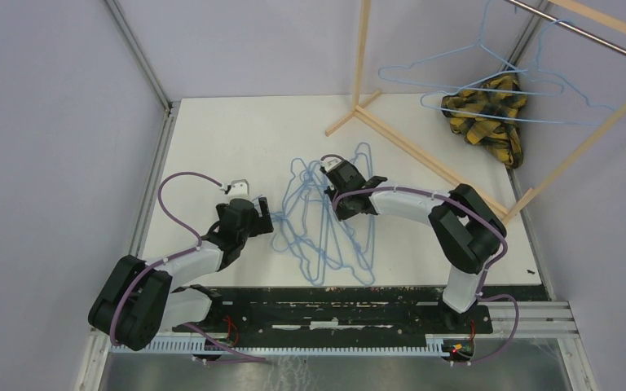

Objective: Organize the hangers

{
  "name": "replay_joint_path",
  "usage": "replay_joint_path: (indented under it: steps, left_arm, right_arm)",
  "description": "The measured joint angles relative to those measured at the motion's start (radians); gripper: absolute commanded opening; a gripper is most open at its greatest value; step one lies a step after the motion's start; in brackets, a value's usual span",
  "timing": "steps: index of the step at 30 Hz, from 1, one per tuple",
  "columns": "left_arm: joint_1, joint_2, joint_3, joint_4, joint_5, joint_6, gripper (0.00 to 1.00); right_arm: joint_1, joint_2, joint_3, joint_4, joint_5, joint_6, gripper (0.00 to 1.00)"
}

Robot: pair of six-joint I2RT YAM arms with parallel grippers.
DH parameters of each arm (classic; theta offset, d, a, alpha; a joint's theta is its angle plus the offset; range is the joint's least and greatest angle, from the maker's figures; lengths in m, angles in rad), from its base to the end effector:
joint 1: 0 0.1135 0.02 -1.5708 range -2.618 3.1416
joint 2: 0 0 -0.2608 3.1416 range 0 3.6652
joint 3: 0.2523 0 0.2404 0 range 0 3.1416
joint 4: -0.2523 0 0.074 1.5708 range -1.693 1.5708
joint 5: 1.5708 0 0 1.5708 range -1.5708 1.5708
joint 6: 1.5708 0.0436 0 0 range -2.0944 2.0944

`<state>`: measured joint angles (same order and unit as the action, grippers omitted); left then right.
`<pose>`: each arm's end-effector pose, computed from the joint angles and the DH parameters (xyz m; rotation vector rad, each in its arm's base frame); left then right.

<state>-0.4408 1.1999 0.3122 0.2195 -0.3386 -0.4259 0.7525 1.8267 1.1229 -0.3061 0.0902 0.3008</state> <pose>0.1955 -0.0762 0.1426 -0.1651 2.1907 -0.1059 0.2690 0.2465 0.1615 -0.5491 2.5407 0.2749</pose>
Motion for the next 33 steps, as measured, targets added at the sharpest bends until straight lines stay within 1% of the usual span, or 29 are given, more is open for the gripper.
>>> replay_joint_path:
  steps: [9,14,17,20,23,27,30,33]
  left_arm:
    - [0.000,0.000,0.000,0.000,0.000,0.000,0.99]
    - [0.000,0.000,0.000,0.000,0.000,0.000,0.99]
    - [0.000,0.000,0.000,0.000,0.000,0.000,0.99]
    - [0.000,0.000,0.000,0.000,0.000,0.000,0.99]
    - [0.000,0.000,0.000,0.000,0.000,0.000,0.99]
    - [0.000,0.000,0.000,0.000,0.000,0.000,0.99]
    - [0.000,0.000,0.000,0.000,0.000,0.000,0.99]
    - [0.000,0.000,0.000,0.000,0.000,0.000,0.99]
  right_arm:
    - [0.000,-0.171,-0.006,-0.078,-0.013,0.001,0.04]
    - [0.000,-0.259,-0.006,-0.091,-0.064,0.009,0.04]
    - [0.000,-0.294,-0.013,-0.069,-0.106,0.019,0.04]
    - [0.000,-0.316,-0.024,-0.055,-0.122,0.029,0.01]
    - [0.000,-0.319,-0.024,-0.054,-0.143,0.040,0.01]
    - [0.000,-0.319,-0.014,-0.049,-0.222,0.075,0.01]
    - [0.001,-0.319,0.024,-0.031,-0.291,0.118,0.01]
    - [0.008,-0.319,0.108,-0.001,-0.344,0.164,0.01]
